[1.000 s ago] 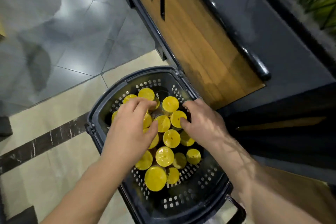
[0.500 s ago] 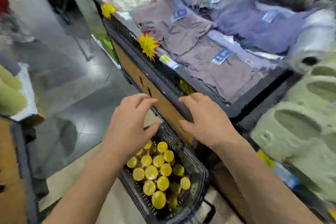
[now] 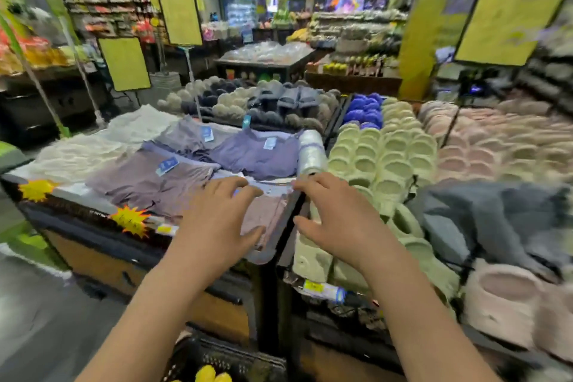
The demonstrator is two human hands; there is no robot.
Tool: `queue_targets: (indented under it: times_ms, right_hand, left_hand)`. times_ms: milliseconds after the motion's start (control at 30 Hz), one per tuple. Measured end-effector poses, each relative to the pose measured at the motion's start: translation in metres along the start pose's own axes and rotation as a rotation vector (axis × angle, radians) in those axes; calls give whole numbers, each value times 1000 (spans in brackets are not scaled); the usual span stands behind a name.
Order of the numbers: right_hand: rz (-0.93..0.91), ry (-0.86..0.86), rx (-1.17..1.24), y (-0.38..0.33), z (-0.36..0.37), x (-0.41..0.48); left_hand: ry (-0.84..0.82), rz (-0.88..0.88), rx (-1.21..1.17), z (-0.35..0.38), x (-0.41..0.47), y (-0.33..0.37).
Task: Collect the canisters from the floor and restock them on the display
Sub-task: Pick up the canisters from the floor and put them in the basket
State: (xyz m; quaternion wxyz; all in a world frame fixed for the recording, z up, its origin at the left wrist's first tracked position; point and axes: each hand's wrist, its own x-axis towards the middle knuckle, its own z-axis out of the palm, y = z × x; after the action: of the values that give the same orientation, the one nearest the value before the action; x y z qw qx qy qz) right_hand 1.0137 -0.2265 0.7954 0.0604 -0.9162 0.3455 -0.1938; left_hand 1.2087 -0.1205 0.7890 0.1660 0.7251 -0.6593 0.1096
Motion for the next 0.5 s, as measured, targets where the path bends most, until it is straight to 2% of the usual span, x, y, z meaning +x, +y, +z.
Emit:
queue_targets:
  times_ms: [233, 500]
  right_hand:
    - [402, 22, -181, 31, -43, -115]
    - [854, 88, -313, 37, -111, -301]
  left_hand:
    - [-15, 363, -198, 23, 21, 77]
    - [-127, 769, -354, 32, -9, 246]
